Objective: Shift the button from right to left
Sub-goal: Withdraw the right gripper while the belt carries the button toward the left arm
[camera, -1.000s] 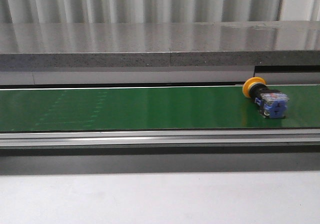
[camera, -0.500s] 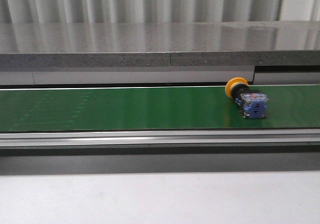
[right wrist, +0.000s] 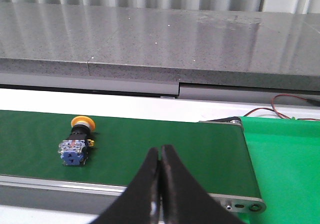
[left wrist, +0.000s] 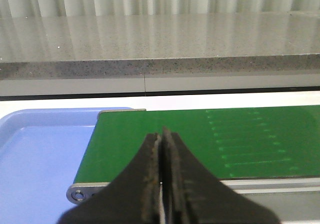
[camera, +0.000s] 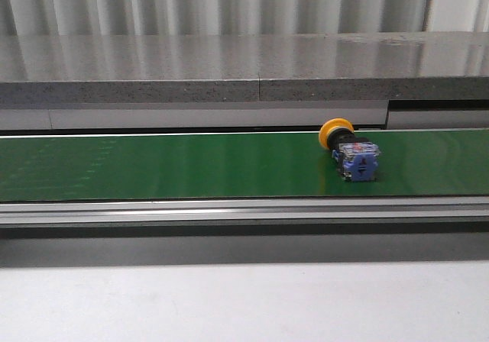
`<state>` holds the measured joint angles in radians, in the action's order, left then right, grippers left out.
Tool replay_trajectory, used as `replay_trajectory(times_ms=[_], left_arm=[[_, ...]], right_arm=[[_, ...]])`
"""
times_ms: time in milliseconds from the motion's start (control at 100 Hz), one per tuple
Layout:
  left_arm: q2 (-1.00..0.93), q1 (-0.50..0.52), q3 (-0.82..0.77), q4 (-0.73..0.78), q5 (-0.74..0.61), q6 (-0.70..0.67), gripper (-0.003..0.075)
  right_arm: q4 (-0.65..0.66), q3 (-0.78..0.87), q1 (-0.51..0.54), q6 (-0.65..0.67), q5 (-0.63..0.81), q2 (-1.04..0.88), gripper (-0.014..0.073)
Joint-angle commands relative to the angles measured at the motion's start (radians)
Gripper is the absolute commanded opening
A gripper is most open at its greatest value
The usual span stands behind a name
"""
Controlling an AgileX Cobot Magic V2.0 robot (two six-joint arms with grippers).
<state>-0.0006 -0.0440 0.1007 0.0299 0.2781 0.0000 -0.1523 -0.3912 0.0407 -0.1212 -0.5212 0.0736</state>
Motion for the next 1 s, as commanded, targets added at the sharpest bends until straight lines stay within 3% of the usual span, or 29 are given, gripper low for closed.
replay_trajectory(times_ms=[0, 330, 400, 470, 640, 710, 840, 990], left_arm=[[0.058, 0.005, 0.109, 0.001, 0.017, 0.000, -0.0020], [0.353, 0.005, 0.330, -0.099, 0.288, 0.000, -0.0018], [0.410, 0.005, 0.360, -0.099, 0.325, 0.000, 0.0014], [0.458, 0.005, 0.378, -0.097, 0.346, 0.000, 0.0105], [0.509, 0.005, 0.384, -0.084, 0.296, 0.000, 0.0406], [0.512, 0.005, 0.384, -0.084, 0.247, 0.000, 0.0466], [0.512, 0.005, 0.382, -0.098, 0.183, 0.000, 0.0439], [0.518, 0.005, 0.400, -0.098, 0.202, 0.000, 0.0407]], right_arm=[[-0.010, -0.024, 0.000, -0.013, 0.084, 0.013, -0.0066], [-0.010, -0.024, 0.000, -0.013, 0.084, 0.013, -0.0066], [-0.010, -0.024, 0.000, -0.013, 0.084, 0.013, -0.0066], [-0.010, -0.024, 0.000, -0.013, 0.084, 0.013, -0.0066], [-0.010, -0.024, 0.000, -0.013, 0.084, 0.013, -0.0066], [-0.010, -0.024, 0.000, -0.013, 0.084, 0.013, -0.0066], [-0.010, -0.024, 0.000, -0.013, 0.084, 0.013, -0.0066], [-0.010, -0.024, 0.000, -0.013, 0.084, 0.013, -0.0066]])
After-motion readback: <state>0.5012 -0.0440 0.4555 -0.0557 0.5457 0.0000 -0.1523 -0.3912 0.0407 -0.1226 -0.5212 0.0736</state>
